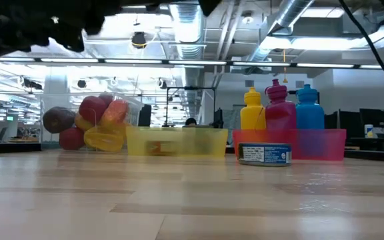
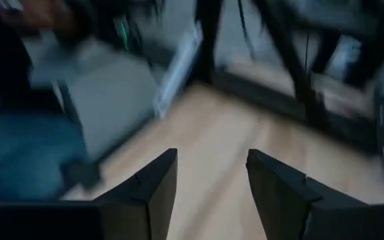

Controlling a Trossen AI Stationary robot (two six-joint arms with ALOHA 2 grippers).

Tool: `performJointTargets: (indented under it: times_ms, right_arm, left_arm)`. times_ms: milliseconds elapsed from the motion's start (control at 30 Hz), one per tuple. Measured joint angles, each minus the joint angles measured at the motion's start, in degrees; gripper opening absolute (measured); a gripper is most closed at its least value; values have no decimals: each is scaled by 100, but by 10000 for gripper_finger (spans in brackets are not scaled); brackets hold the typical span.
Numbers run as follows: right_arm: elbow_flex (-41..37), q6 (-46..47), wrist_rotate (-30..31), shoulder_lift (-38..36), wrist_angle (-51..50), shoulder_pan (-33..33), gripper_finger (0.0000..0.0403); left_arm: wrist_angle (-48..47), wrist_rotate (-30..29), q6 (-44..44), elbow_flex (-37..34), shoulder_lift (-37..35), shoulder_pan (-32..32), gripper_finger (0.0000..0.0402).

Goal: Pick & Place Food Item
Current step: Put the blue tuna can into the yellow bin

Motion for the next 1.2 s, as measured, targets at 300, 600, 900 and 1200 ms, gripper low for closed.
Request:
performJointTargets:
  times_ms: [300,600,900,1200]
  right_arm:
    - [-2042,36,1328,-499,2067,51,165]
    - [-3194,418,3298,-2226,-1060,393,165]
    - [-3281,1599,3354,-2439,-4326,411,165]
    - [-3262,1989,3368,-2420,-5151,339,165]
  left_arm:
    - [-502,30,-239,0,-310,0,209]
    - [-1013,-59,-322,0,-309,0,209]
    - [-1272,-181,-282,0,-309,0,209]
    - [-1300,-319,-262,0,-309,0,209]
